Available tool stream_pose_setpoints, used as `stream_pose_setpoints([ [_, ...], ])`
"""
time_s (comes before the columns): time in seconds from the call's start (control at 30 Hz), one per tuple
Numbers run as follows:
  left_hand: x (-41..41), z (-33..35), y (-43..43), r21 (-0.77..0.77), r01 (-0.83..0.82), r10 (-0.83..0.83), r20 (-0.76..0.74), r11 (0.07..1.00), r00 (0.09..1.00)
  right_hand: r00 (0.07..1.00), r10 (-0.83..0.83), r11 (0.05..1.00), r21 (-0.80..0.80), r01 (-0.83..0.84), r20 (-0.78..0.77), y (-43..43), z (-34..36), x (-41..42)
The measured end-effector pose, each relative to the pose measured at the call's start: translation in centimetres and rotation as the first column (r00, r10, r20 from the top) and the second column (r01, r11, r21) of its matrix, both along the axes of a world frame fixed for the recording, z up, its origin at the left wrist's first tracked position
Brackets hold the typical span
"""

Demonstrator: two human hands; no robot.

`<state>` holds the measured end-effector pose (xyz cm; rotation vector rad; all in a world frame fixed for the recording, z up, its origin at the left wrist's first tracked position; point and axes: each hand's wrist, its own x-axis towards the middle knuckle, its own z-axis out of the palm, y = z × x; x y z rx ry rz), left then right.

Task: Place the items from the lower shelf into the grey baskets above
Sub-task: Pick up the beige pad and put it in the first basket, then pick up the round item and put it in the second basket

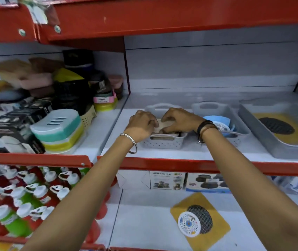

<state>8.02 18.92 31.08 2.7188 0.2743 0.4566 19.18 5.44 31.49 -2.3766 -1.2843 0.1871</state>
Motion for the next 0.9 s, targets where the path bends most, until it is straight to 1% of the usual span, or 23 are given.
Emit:
stream_pose_setpoints([
  [0.03, 0.0, 0.0, -0.1, 0.004, 0.008, -0.008, -0.012, 1.0, 1.0, 1.0, -0.005, 1.0, -0.007, 0.004, -0.018, 0.0, 0.1, 0.1],
  [0.1, 0.3, -0.1, 0.2, 0.009, 0.029, -0.029, -0.035, 1.0, 0.999, 1.0, -0.005, 1.0, -0.018, 0.005, -0.002, -0.1, 0.2, 0.3],
  [0.17, 0.4, -0.1, 0.4, 0.038, 0.041, -0.039, -0.058, 0.998, 0.998, 0.999, 0.011, 1.0, -0.022, -0.01, 0.043, -0.2, 0.3, 0.3],
  [0.23, 0.3, -0.1, 0.5, 0.095, 0.04, -0.038, -0.029, 0.995, 0.999, 0.994, -0.004, 0.999, 0.032, 0.001, 0.111, -0.7, 0.6, -0.1],
  [0.27, 0.2, -0.1, 0.4, 0.118, 0.037, -0.041, 0.035, 0.992, 0.999, 0.988, -0.022, 0.995, 0.096, 0.007, 0.155, -1.1, 0.8, -0.3],
  [0.33, -0.5, -0.1, -0.1, 0.091, 0.046, -0.066, 0.227, 0.995, 0.972, 0.976, -0.056, 0.966, 0.259, 0.0, 0.212, -2.4, 1.3, -1.1],
  [0.4, -1.8, -0.2, -1.5, 0.059, 0.092, -0.108, 0.414, 0.994, 0.904, 0.966, -0.056, 0.91, 0.41, -0.054, 0.253, -4.3, 1.9, -2.8],
  [0.43, -2.6, -0.4, -2.5, 0.057, 0.114, -0.128, 0.485, 0.992, 0.865, 0.957, -0.037, 0.876, 0.471, -0.109, 0.289, -5.3, 2.0, -3.9],
  [0.5, -4.3, -1.7, -4.9, 0.089, 0.164, -0.185, 0.596, 0.982, 0.781, 0.929, -0.002, 0.806, 0.551, -0.218, 0.37, -7.6, 1.5, -6.2],
  [0.53, -5.1, -2.8, -6.0, 0.136, 0.179, -0.224, 0.632, 0.974, 0.742, 0.92, -0.003, 0.784, 0.571, -0.242, 0.393, -8.7, 0.8, -7.1],
  [0.6, -6.5, -5.7, -8.0, 0.22, 0.205, -0.3, 0.658, 0.954, 0.691, 0.918, -0.018, 0.767, 0.594, -0.242, 0.397, -11.0, -1.2, -8.8],
  [0.63, -7.1, -7.2, -8.8, 0.239, 0.217, -0.322, 0.652, 0.946, 0.686, 0.923, -0.02, 0.765, 0.6, -0.234, 0.385, -11.9, -2.4, -9.4],
  [0.73, -8.4, -12.3, -11.0, 0.231, 0.257, -0.345, 0.597, 0.939, 0.724, 0.957, -0.006, 0.8, 0.575, -0.17, 0.291, -14.4, -7.3, -10.7],
  [0.8, -9.0, -15.6, -11.8, 0.233, 0.271, -0.355, 0.522, 0.934, 0.775, 0.987, -0.008, 0.85, 0.522, -0.078, 0.159, -15.6, -10.8, -11.2],
  [0.9, -9.3, -20.3, -12.0, 0.181, 0.286, -0.333, 0.343, 0.941, 0.879, 0.994, -0.063, 0.928, 0.363, 0.091, -0.088, -16.6, -16.3, -11.3],
])
